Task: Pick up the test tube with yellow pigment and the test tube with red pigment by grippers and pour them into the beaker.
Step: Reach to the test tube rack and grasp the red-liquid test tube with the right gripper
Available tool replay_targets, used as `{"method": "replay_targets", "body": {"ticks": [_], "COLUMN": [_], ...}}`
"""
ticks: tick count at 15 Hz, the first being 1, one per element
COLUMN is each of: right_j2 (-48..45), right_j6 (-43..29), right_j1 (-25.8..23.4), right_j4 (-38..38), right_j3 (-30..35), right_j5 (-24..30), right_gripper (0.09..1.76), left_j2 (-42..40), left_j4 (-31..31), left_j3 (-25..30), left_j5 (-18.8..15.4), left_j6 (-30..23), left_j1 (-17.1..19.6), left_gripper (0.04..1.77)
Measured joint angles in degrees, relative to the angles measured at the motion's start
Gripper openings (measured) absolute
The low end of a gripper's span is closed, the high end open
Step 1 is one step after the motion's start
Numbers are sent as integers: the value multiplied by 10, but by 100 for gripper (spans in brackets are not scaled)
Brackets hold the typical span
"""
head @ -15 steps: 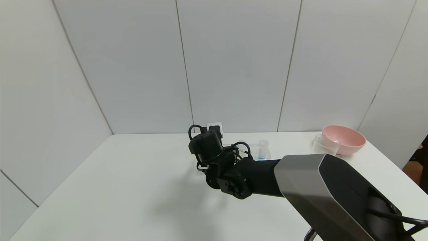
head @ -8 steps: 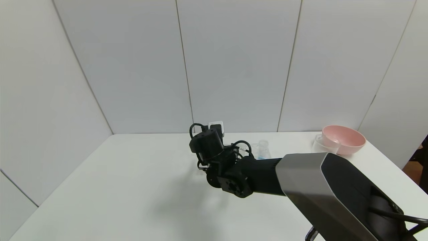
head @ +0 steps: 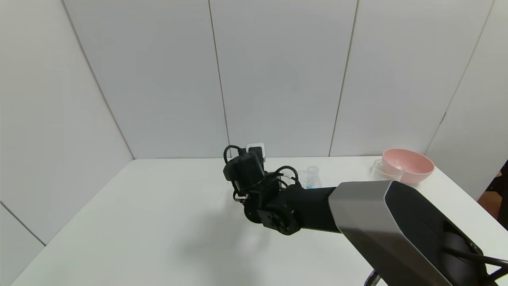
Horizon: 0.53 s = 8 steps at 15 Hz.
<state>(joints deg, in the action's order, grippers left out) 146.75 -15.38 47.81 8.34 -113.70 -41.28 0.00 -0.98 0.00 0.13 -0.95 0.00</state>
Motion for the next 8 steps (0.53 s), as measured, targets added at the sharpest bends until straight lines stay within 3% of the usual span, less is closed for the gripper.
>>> {"method": "replay_targets", "body": {"ticks": [8], "right_j2": [0], "right_j6": [0], "right_j1": [2], "right_j4": [-1], "right_j3": [0], "right_j5": [0], "right_gripper": [51], "left_j2": [0], "left_j4": [0], "left_j3": [0], "left_j5": [0], "left_j6": [0], "left_j1": [0], "left_gripper": [172]}}
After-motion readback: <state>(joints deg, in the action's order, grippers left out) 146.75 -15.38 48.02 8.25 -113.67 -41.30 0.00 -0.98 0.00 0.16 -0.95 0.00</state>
